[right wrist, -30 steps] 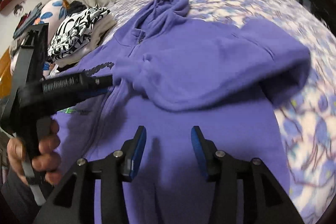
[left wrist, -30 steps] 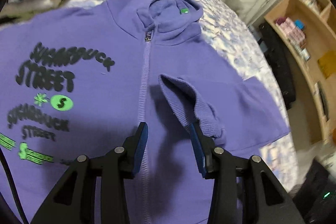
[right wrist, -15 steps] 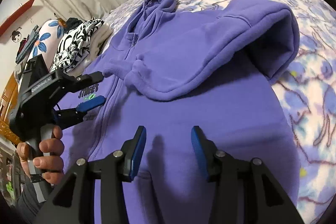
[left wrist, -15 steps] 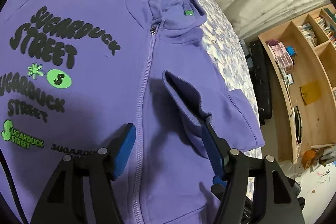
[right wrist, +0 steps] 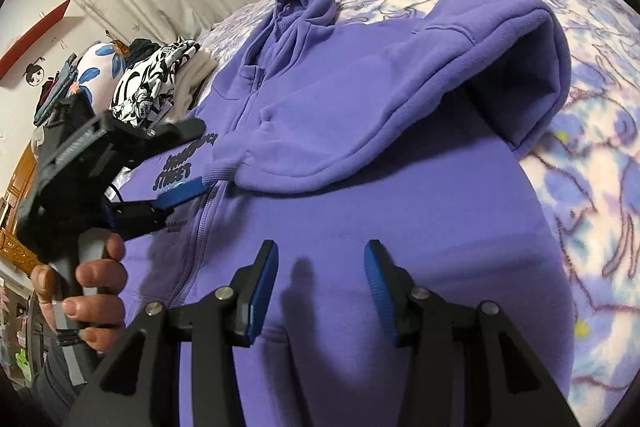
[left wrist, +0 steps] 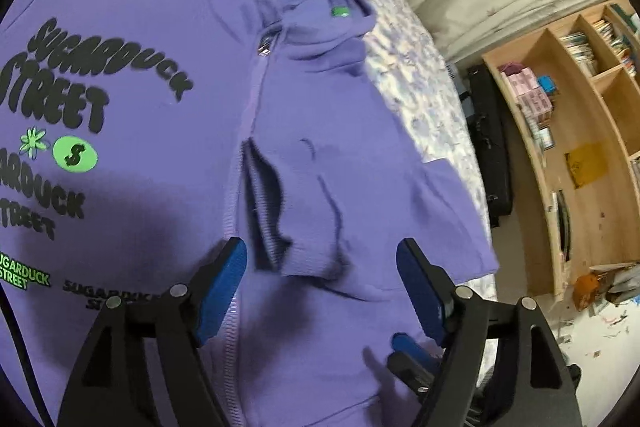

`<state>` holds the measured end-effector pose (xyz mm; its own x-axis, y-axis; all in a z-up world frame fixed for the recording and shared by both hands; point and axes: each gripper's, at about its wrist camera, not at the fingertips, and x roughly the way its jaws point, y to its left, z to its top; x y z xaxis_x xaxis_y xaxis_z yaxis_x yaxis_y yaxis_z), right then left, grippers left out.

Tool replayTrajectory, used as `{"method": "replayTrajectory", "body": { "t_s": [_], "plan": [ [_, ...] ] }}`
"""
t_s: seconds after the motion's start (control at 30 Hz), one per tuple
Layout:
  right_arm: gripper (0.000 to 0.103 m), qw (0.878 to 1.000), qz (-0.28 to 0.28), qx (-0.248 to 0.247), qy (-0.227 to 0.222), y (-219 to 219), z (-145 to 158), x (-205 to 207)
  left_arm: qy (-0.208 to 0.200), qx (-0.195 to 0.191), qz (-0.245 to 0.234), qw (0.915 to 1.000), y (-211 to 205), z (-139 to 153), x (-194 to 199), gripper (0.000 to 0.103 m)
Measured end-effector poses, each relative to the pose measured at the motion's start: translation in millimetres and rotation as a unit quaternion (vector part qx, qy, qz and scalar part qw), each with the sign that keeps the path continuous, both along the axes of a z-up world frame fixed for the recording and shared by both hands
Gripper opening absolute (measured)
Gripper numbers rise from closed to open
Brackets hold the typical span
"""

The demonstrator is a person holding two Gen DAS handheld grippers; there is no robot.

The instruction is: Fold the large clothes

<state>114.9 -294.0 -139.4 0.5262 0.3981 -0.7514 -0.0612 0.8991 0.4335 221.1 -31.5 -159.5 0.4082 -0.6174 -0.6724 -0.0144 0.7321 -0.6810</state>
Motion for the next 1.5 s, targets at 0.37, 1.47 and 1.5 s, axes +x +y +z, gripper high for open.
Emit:
{"method": "replayTrajectory", "body": {
  "t_s": [0.37,1.47,1.5],
  "plan": [
    [0.046,1.0,0.001,-0.009,0.0,3,-3,1,-0.037,0.04,-0.057,0.9969,-45,-1,18,0.014],
    [0.046,0.994,-0.087,-0.058,0.04,-76,23,119,-0.044,0.212,0.014,0.9763,82,2,75,0.056],
    [0.046,0.993,-0.093,-0.058,0.044,-79,19,128,-0.044,0.219,0.011,0.9747,78,2,77,0.056]
  ]
}}
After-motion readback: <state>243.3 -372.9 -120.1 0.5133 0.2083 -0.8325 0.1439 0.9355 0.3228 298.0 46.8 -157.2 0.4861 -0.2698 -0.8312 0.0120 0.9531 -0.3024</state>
